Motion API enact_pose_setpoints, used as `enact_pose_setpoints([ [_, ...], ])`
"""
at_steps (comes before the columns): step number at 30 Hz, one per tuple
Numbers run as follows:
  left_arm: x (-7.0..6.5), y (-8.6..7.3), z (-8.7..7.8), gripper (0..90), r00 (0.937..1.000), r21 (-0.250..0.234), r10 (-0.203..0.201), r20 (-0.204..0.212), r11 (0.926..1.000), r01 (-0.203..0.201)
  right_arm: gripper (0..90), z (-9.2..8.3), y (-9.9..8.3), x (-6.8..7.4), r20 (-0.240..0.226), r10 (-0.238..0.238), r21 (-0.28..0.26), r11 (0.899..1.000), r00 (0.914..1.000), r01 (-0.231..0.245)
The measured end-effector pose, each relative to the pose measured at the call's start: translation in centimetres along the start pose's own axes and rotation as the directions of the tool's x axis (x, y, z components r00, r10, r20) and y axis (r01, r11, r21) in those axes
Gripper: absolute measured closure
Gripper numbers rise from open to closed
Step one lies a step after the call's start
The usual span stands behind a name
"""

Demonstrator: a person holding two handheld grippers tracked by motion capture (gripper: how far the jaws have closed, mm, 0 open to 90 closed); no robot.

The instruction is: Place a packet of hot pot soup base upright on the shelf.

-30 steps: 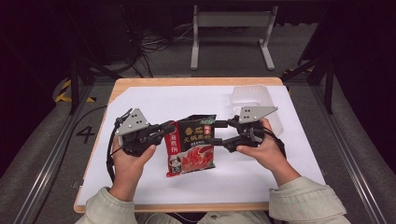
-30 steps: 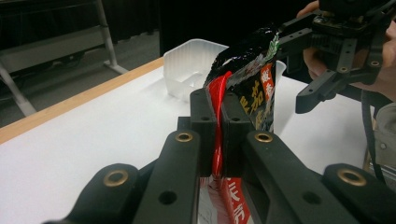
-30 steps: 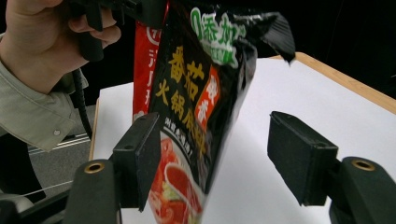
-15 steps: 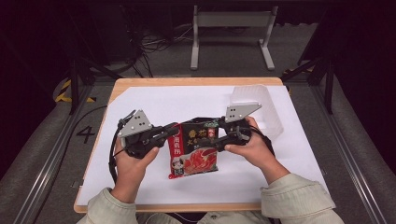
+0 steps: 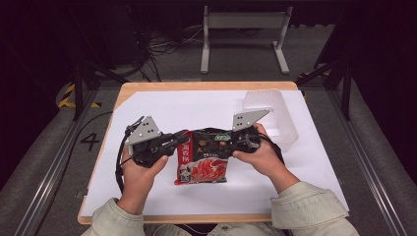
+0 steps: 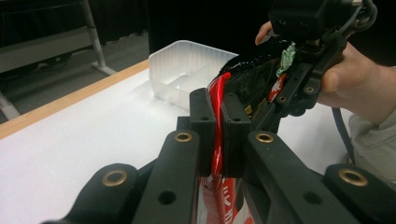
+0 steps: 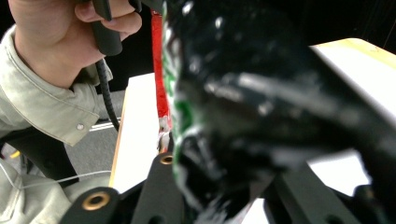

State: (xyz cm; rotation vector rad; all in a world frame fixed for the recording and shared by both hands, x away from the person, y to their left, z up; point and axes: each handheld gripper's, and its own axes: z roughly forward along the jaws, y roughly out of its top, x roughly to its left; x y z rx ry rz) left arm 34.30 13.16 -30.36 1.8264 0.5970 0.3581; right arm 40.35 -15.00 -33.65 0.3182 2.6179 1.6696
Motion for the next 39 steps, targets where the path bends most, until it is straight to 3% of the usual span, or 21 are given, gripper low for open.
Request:
enact_pose_setpoints([
  [5, 0.2, 0.0, 0.0, 83.7, 0.9997, 0.002, -0.018, 0.014, 0.9998, 0.018, 82.4, 0.0, 0.2, 0.0, -0.005, 0.008, 0.018, 1.000, 1.0000, -0.008],
  [9, 0.6, -0.1, 0.1, 76.5, 0.9983, 0.001, -0.038, 0.043, 0.9993, 0.038, 84.8, -0.2, 0.2, 0.0, 0.004, 0.003, 0.019, 1.000, 1.0000, -0.004],
  [12, 0.6, 0.0, 0.4, 60.6, 0.9968, 0.013, -0.047, 0.065, 0.9988, 0.046, 85.1, -0.3, 0.3, 0.0, 0.017, 0.003, 0.023, 1.000, 0.9998, -0.003],
  [14, 0.4, 0.2, 0.4, 52.5, 0.9988, 0.024, -0.027, 0.041, 0.9994, 0.026, 85.1, -0.4, 0.3, -0.1, 0.023, 0.002, 0.033, 0.999, 0.9997, -0.003],
  [16, 0.4, 0.3, 0.4, 45.6, 0.9986, 0.028, -0.026, 0.045, 0.9993, 0.024, 85.2, -0.5, 0.3, -0.2, 0.023, 0.003, 0.035, 0.999, 0.9997, -0.004],
  [20, 0.7, 0.5, 0.2, 40.6, 0.9987, 0.039, -0.015, 0.049, 0.9992, 0.013, 85.1, -1.0, 0.5, -0.1, 0.033, -0.003, 0.036, 0.999, 0.9994, 0.001],
  [27, 1.5, 0.5, -0.4, 37.5, 0.9984, 0.057, -0.030, 0.048, 0.9980, 0.027, 85.1, -2.3, 1.2, -0.2, 0.072, -0.010, 0.038, 0.999, 0.9973, 0.008],
  [36, 2.5, 0.1, -0.7, 36.5, 0.9972, 0.064, -0.068, 0.030, 0.9957, 0.066, 85.0, -4.5, 2.3, -0.6, 0.148, -0.022, 0.065, 0.998, 0.9888, 0.013],
  [39, 2.9, 0.1, -0.8, 35.7, 0.9980, 0.078, -0.061, 0.016, 0.9952, 0.060, 85.0, -5.1, 2.4, -0.8, 0.166, -0.024, 0.066, 0.998, 0.9859, 0.013],
])
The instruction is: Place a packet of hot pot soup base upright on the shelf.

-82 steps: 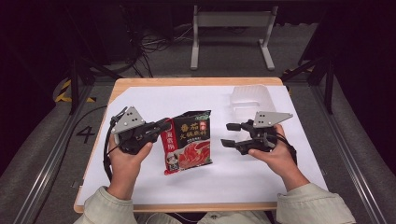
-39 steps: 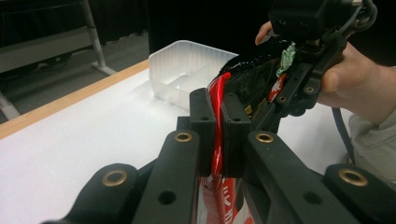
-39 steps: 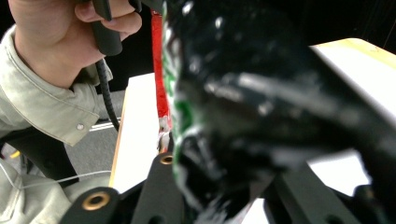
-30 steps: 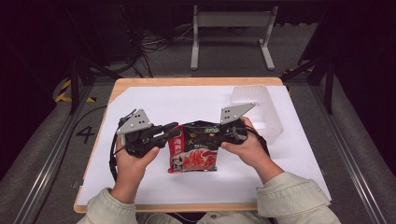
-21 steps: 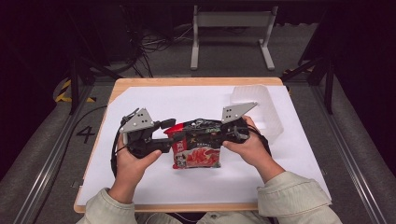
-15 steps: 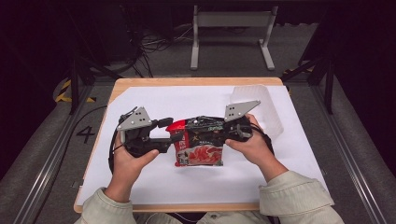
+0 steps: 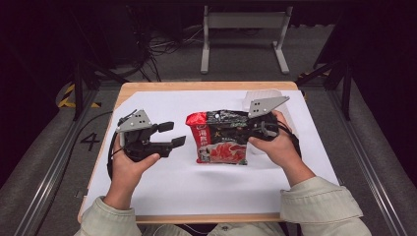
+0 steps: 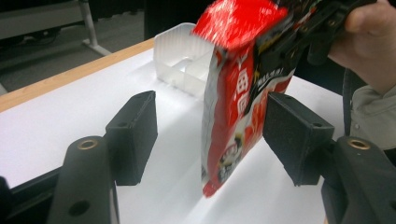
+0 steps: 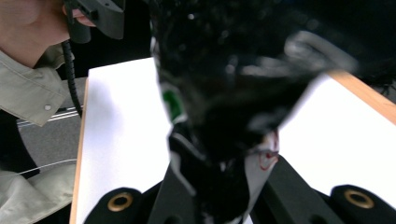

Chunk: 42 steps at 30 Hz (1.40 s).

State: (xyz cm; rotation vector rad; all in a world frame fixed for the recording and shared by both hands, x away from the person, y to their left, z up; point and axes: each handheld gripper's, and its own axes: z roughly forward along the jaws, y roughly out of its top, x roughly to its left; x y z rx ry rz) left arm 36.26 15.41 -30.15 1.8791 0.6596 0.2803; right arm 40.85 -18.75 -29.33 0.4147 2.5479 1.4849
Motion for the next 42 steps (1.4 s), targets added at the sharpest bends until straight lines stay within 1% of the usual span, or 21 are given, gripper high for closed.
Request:
enact_pose_setpoints([
  [1, 0.0, -0.1, 0.1, 34.7, 0.9999, 0.004, -0.012, -0.006, 0.9999, 0.012, 85.0, -0.2, 0.1, -0.1, 0.005, 0.001, -0.003, 1.000, 1.0000, -0.001],
  [3, 0.2, -0.1, 0.1, 32.6, 0.9998, 0.028, -0.010, -0.014, 0.9996, 0.011, 85.0, -0.7, 0.2, -0.3, 0.022, -0.003, -0.007, 1.000, 0.9998, 0.003],
  [5, 0.3, -0.1, 0.2, 31.5, 0.9997, 0.028, -0.007, -0.022, 0.9996, 0.007, 85.0, -1.3, 0.5, -0.6, 0.038, -0.008, -0.006, 1.000, 0.9992, 0.008],
  [7, 0.4, -0.2, 0.2, 31.1, 0.9997, 0.041, -0.015, -0.021, 0.9990, 0.016, 85.0, -1.9, 0.7, -0.8, 0.054, -0.005, -0.005, 1.000, 0.9985, 0.005],
  [8, 0.6, -0.2, 0.2, 31.1, 0.9996, 0.041, -0.012, -0.024, 0.9991, 0.013, 85.0, -2.2, 0.8, -1.0, 0.062, -0.002, -0.006, 1.000, 0.9981, 0.003],
  [9, 0.6, -0.2, 0.2, 31.1, 0.9994, 0.040, -0.023, -0.024, 0.9989, 0.024, 85.0, -2.5, 0.9, -1.2, 0.070, 0.001, -0.006, 1.000, 0.9975, 0.000],
  [13, 1.0, -0.4, 0.1, 30.7, 0.9990, 0.041, -0.032, -0.030, 0.9986, 0.034, 85.0, -3.7, 1.2, -1.9, 0.105, 0.014, -0.016, 1.000, 0.9944, -0.012],
  [15, 1.2, -0.4, 0.0, 30.2, 0.9991, 0.047, -0.026, -0.035, 0.9985, 0.028, 84.9, -4.4, 1.3, -2.3, 0.120, 0.017, -0.024, 1.000, 0.9927, -0.014],
  [16, 1.3, -0.4, 0.0, 29.8, 0.9988, 0.047, -0.033, -0.036, 0.9983, 0.035, 84.9, -4.7, 1.4, -2.5, 0.128, 0.020, -0.027, 0.999, 0.9916, -0.017],
  [17, 1.3, -0.5, 0.0, 29.6, 0.9985, 0.047, -0.040, -0.037, 0.9981, 0.042, 84.9, -5.0, 1.4, -2.7, 0.136, 0.021, -0.029, 0.999, 0.9905, -0.017],
  [19, 1.4, -0.5, 0.1, 29.6, 0.9988, 0.052, -0.027, -0.040, 0.9982, 0.029, 85.0, -5.4, 1.5, -3.0, 0.150, 0.019, -0.029, 0.999, 0.9885, -0.014],
  [21, 1.4, -0.5, 0.1, 29.6, 0.9984, 0.052, -0.043, -0.036, 0.9976, 0.045, 85.0, -5.9, 1.6, -3.4, 0.168, 0.017, -0.025, 1.000, 0.9856, -0.013],
  [22, 1.4, -0.6, 0.1, 29.6, 0.9985, 0.052, -0.042, -0.035, 0.9976, 0.044, 84.9, -6.1, 1.6, -3.6, 0.176, 0.017, -0.023, 1.000, 0.9843, -0.013],
  [25, 1.4, -0.6, 0.2, 29.6, 0.9984, 0.056, -0.045, -0.033, 0.9973, 0.047, 84.9, -7.0, 1.5, -4.3, 0.213, 0.017, -0.024, 1.000, 0.9770, -0.013],
  [30, 1.4, -0.6, 0.2, 29.4, 0.9984, 0.055, -0.044, -0.034, 0.9974, 0.046, 84.9, -8.0, 1.4, -5.2, 0.251, 0.029, -0.037, 0.999, 0.9676, -0.020],
  [32, 1.4, -0.6, 0.2, 29.4, 0.9980, 0.055, -0.054, -0.035, 0.9970, 0.055, 84.9, -8.4, 1.5, -5.6, 0.267, 0.027, -0.039, 0.999, 0.9634, -0.018],
  [33, 1.4, -0.7, 0.2, 29.3, 0.9978, 0.056, -0.056, -0.035, 0.9967, 0.058, 84.9, -8.5, 1.5, -5.7, 0.273, 0.028, -0.038, 0.999, 0.9616, -0.019],
  [35, 1.6, -0.6, 0.2, 29.3, 0.9986, 0.055, -0.037, -0.038, 0.9977, 0.039, 84.9, -8.7, 1.6, -6.0, 0.289, 0.029, -0.035, 0.999, 0.9569, -0.019],
  [37, 1.5, -0.7, 0.2, 29.3, 0.9981, 0.051, -0.050, -0.036, 0.9973, 0.052, 84.9, -8.9, 1.6, -6.2, 0.305, 0.035, -0.032, 0.999, 0.9518, -0.027],
  [38, 1.6, -0.6, 0.2, 29.3, 0.9983, 0.051, -0.043, -0.039, 0.9977, 0.045, 84.9, -9.0, 1.6, -6.4, 0.312, 0.037, -0.031, 0.999, 0.9494, -0.029],
  [42, 1.6, -0.7, 0.2, 29.4, 0.9982, 0.053, -0.044, -0.041, 0.9975, 0.046, 84.9, -9.5, 1.5, -6.9, 0.337, 0.042, -0.028, 0.999, 0.9407, -0.034],
])
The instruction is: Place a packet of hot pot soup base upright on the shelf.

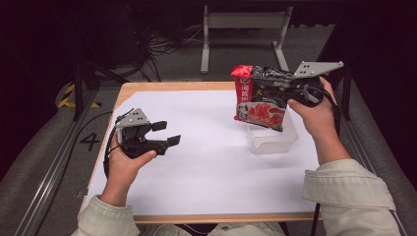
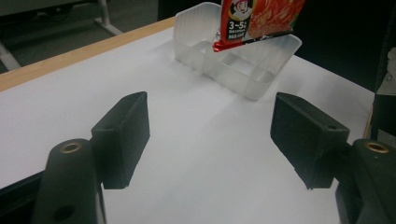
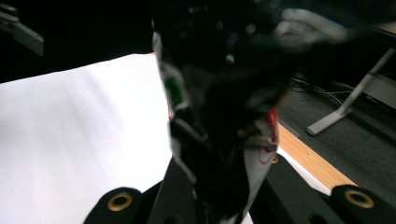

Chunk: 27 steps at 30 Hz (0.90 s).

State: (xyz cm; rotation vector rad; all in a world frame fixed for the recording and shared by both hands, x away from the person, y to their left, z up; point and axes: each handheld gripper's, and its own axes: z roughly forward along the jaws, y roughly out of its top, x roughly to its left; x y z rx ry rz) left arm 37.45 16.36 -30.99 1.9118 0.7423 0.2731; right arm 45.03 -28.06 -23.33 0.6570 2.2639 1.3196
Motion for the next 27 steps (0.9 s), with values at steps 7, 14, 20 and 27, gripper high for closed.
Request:
enact_pose_setpoints([
  [7, 0.1, 0.0, -0.1, 29.9, 0.9999, -0.007, -0.013, -0.004, 0.9999, 0.013, 84.9, -0.4, -0.3, -1.1, 0.054, 0.014, 0.007, 1.000, 0.9984, -0.015],
  [14, 0.2, -0.1, 0.0, 29.9, 0.9996, 0.000, -0.027, 0.002, 0.9996, 0.027, 84.9, -0.7, -0.8, -2.2, 0.099, 0.042, 0.006, 0.999, 0.9942, -0.043],
  [20, 0.3, -0.2, 0.0, 29.9, 0.9997, -0.003, -0.025, 0.004, 0.9997, 0.025, 85.0, -0.7, -1.3, -2.8, 0.131, 0.051, 0.019, 0.998, 0.9900, -0.053],
  [27, 0.2, -0.2, 0.0, 30.0, 0.9991, 0.001, -0.041, 0.010, 0.9992, 0.041, 85.0, -0.5, -2.3, -3.3, 0.138, 0.073, 0.003, 0.997, 0.9877, -0.075],
])
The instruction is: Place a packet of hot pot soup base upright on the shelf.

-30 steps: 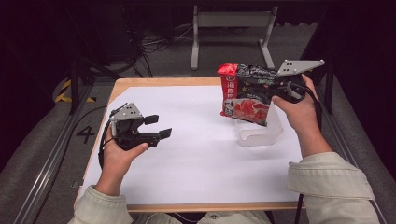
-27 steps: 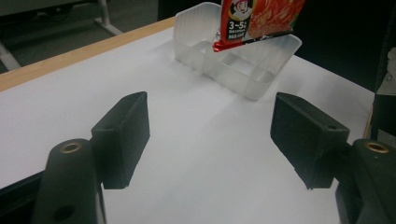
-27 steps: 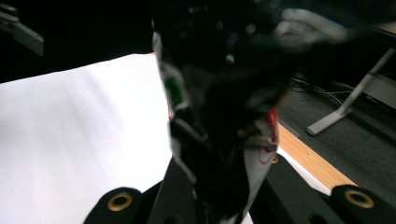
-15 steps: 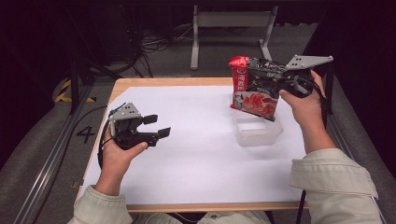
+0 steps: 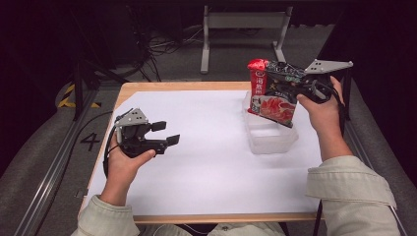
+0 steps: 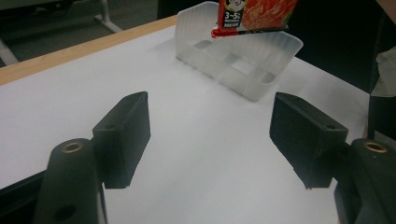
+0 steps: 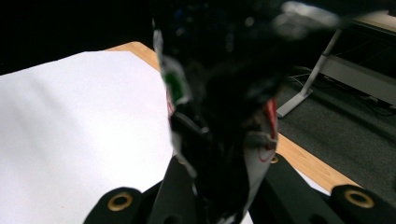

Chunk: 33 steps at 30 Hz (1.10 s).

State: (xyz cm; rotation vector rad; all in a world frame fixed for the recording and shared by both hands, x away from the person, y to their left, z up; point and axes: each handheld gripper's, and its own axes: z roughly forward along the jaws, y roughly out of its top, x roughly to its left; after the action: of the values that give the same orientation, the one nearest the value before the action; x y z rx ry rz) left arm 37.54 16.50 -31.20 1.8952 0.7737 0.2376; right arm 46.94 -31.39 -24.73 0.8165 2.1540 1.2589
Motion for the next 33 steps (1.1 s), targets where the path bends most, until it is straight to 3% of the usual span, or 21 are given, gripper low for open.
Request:
enact_pose_setpoints([
  [10, 0.1, 0.0, 0.0, 29.9, 1.0000, 0.001, 0.008, 0.001, 1.0000, -0.008, 85.0, 0.4, -1.4, -0.5, 0.008, 0.006, -0.008, 1.000, 1.0000, -0.006],
  [33, 0.1, 0.0, 0.1, 29.8, 0.9999, 0.004, 0.015, -0.003, 0.9999, -0.015, 84.9, 1.7, -5.1, -1.3, -0.032, 0.054, -0.012, 0.998, 0.9980, -0.054],
])
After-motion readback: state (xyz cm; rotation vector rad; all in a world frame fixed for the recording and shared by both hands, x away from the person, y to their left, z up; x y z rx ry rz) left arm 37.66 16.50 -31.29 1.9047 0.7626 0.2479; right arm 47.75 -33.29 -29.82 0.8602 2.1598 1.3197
